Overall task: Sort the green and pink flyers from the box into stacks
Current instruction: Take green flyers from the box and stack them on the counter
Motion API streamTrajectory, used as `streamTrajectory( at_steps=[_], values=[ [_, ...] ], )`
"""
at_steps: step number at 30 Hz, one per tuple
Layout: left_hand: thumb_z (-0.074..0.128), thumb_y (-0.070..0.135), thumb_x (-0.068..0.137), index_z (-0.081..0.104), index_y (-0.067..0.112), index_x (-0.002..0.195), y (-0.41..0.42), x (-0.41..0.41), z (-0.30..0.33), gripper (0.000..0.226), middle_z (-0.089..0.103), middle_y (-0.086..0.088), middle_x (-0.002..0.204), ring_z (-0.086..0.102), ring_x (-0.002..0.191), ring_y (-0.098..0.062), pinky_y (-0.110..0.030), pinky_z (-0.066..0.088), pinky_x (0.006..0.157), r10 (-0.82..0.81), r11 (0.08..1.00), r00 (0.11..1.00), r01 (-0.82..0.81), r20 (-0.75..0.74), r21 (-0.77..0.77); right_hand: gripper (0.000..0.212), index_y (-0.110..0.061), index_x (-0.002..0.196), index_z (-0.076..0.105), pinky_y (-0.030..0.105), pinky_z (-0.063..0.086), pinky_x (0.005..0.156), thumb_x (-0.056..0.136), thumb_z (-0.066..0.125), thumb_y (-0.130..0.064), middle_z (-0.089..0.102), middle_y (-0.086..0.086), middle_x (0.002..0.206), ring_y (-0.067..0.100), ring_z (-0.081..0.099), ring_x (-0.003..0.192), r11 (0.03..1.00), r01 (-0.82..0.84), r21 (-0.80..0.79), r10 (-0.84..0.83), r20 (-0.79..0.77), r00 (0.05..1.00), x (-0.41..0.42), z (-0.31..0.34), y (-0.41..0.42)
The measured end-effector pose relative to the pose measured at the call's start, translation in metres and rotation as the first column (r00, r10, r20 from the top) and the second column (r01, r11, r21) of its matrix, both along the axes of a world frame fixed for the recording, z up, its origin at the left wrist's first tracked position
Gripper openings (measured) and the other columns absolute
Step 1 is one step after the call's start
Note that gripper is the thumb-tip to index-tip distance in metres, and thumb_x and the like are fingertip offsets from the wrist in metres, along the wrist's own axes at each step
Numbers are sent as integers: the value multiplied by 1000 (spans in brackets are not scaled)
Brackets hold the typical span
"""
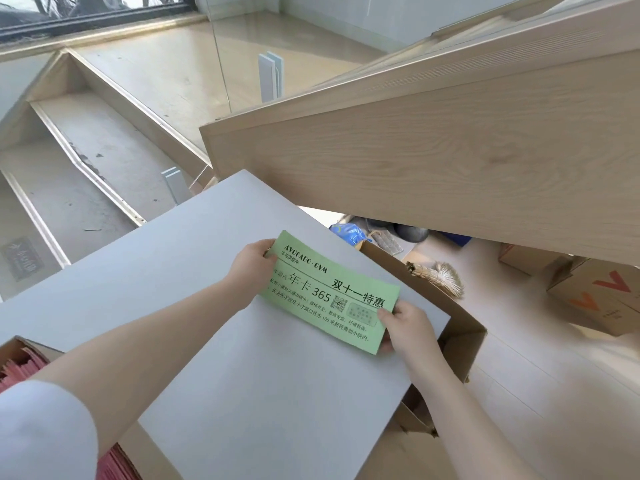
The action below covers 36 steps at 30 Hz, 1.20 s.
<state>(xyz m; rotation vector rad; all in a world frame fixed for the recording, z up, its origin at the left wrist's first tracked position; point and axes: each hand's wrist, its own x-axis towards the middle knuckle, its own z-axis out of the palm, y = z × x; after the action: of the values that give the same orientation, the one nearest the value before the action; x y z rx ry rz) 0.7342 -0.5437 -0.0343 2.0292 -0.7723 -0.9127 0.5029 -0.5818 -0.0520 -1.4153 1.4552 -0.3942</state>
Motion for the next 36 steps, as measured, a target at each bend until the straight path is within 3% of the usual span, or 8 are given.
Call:
streamTrajectory(
  at_steps=[5,11,16,18,21,26,32,36],
  values=[
    [39,10,96,50,23,133,-14,4,-7,41,59,-8,115,56,95,-26,-30,43,77,-12,1000,999,12,40,-14,17,-10,81,60,18,41,39,93,49,-15,70,1,88,15,65,56,997,-72,-11,69,-163,984,-5,13,-6],
    [40,5,95,60,9,119,-27,2,-14,32,55,-6,104,50,91,-25,-29,41,76,-67,998,968,70,242,-4,18,-14,74,60,21,40,44,89,54,-22,72,7,68,19,67,57,971,-201,126,230,-286,930,-8,19,-10],
    [42,10,95,62,5,114,-28,3,-21,28,53,-9,109,48,93,-25,-26,38,76,-133,991,922,131,363,29,21,-15,70,63,26,51,56,84,56,-29,70,3,58,13,63,48,968,-234,87,249,-406,879,-8,16,-11],
    [42,12,95,57,7,123,-25,5,-17,31,54,-11,121,47,108,-29,-32,42,84,-234,971,867,190,440,142,28,-15,69,63,28,55,64,84,56,-38,69,0,55,11,63,51,957,-282,65,274,-515,812,-8,20,-9],
    [48,19,95,27,16,145,-15,5,3,54,47,-8,136,25,135,-30,-41,38,98,-380,912,788,233,485,337,44,-13,67,61,25,46,56,83,56,-54,67,0,57,13,60,57,939,-334,-81,216,-618,756,-7,34,-1],
    [48,24,96,38,17,140,52,-3,63,46,47,1,139,33,133,-21,-30,35,101,-262,965,818,205,513,165,44,-11,60,58,29,43,59,90,53,-43,66,0,57,10,56,56,887,-391,-246,325,-270,906,13,66,32],
    [56,18,91,59,22,118,206,-8,127,27,63,11,107,57,96,-8,-18,42,82,6,1000,841,9,541,-26,21,-12,71,62,26,43,56,88,59,-23,67,-2,57,4,49,46,722,-611,-323,645,-5,765,44,87,106],
    [57,23,90,59,27,115,293,-6,141,25,60,16,96,58,83,-1,-16,48,69,121,986,820,-162,559,24,16,-16,70,62,26,47,61,87,62,-16,65,-2,60,9,57,57,589,-610,-530,740,50,671,48,110,156]
  ],
)
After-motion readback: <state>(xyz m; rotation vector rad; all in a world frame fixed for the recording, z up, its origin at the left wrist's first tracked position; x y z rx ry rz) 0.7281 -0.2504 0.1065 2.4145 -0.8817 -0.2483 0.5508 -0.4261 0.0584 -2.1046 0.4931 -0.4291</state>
